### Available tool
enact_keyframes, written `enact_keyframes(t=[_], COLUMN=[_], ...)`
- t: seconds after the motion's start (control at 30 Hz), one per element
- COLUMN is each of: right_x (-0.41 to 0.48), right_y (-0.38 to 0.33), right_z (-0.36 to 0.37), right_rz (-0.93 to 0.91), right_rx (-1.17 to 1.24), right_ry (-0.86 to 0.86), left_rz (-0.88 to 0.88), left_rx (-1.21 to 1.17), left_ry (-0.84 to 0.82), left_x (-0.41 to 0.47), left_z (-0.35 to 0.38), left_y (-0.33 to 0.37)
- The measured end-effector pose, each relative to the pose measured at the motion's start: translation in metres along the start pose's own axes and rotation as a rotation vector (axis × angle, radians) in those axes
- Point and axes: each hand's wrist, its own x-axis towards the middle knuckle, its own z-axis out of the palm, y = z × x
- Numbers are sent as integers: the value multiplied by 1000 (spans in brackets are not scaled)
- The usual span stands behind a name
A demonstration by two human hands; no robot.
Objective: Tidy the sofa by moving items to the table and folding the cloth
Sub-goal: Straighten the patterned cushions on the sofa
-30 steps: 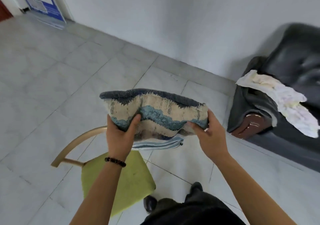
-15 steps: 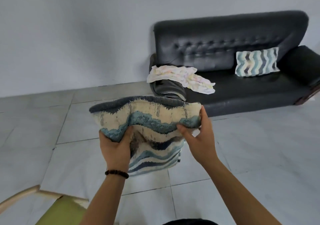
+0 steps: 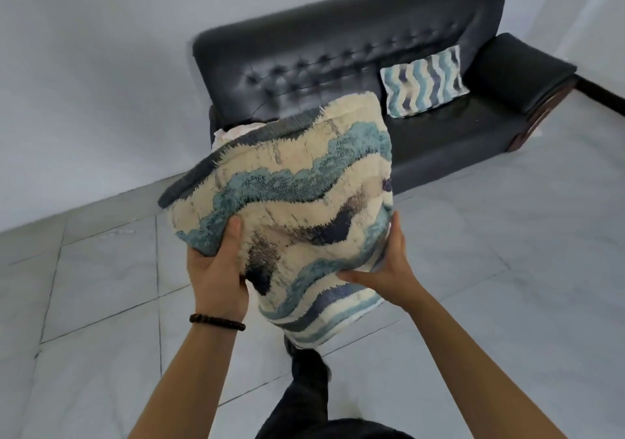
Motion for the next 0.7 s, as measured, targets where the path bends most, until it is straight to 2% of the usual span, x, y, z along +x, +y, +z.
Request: enact_keyframes(t=[0.13, 0.23, 0.4, 0.53, 0.6, 0.7], right_x=[77, 123, 194, 263, 296, 338], right_y=[32, 39, 10, -37, -53, -69], right_z=[-31, -48, -75, -102, -112, -121], right_rz=[80, 134, 182, 99, 44, -60], right_rx=[-56, -105, -255, -334, -382, -405], right_ry=[154, 278, 401, 480, 494, 546], left_rz=[-3, 28, -11, 1, 92, 437], left_rx=[72, 140, 338, 366, 479, 768], left_ry=[-130, -98, -112, -126, -167, -308], left_x=[49, 103, 204, 271, 300, 325], left_z=[61, 108, 179, 226, 250, 290], left_y=[-32, -63, -92, -99, -101, -103])
